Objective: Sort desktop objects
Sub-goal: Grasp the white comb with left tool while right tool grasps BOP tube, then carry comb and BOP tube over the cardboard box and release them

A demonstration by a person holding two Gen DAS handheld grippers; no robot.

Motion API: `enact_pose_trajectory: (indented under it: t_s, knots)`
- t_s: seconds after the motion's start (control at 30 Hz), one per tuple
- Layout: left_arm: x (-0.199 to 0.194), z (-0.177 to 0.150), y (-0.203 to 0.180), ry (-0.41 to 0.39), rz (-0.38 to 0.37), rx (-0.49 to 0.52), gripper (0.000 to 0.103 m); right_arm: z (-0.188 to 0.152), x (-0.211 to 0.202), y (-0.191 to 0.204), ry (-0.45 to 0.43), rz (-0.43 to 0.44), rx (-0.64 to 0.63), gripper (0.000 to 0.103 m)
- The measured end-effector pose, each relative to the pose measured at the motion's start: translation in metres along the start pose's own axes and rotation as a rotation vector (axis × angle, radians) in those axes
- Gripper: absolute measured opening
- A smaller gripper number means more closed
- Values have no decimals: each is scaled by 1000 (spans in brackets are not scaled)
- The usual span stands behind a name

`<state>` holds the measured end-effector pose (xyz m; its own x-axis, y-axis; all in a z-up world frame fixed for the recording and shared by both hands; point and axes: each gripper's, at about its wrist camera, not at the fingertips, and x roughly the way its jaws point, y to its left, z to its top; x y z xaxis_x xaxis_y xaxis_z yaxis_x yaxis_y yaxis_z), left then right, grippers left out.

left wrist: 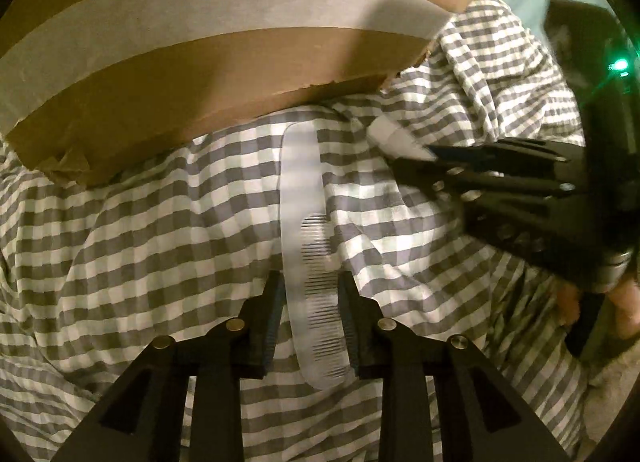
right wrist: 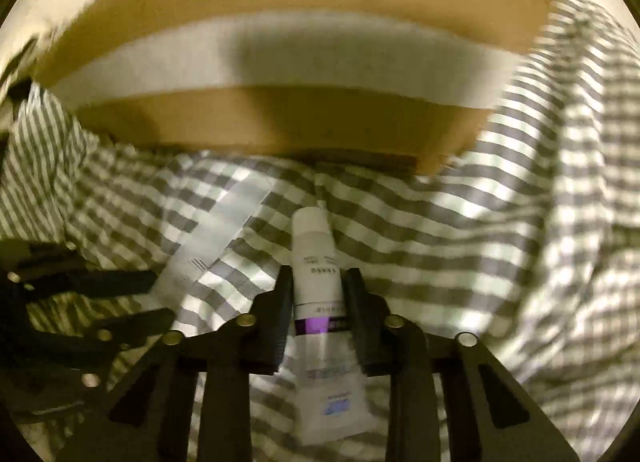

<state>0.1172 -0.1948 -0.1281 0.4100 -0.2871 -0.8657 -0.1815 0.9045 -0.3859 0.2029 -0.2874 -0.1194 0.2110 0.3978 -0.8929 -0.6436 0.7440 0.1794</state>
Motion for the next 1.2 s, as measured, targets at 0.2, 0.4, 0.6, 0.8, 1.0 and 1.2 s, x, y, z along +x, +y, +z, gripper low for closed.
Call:
enact_pose_trajectory:
  t_s: [0.2,0.4,0.6,0.8,1.0,1.2]
  knots:
    - [-3,-10,-10,16,37,72,21,-20,-22,-5,-48,-23,83,23]
    - [5,-12,-16,50,64,93,32,-26,-25,-1,-56,-32,90,23]
    - [22,-5,-20,83,96,106,38,-25,-26,-5,-63,-32,111,23]
    - [15,-4,-8,61,71,85,28,-25,-24,-4,-71,-31,114,23]
    - [-9,-8,1,22,35,85,26,-34,-49,-5,-131,-58,161,23]
    - [-43,-14,13,-14,-16,78,24,-47,-72,9,-159,-64,200,23]
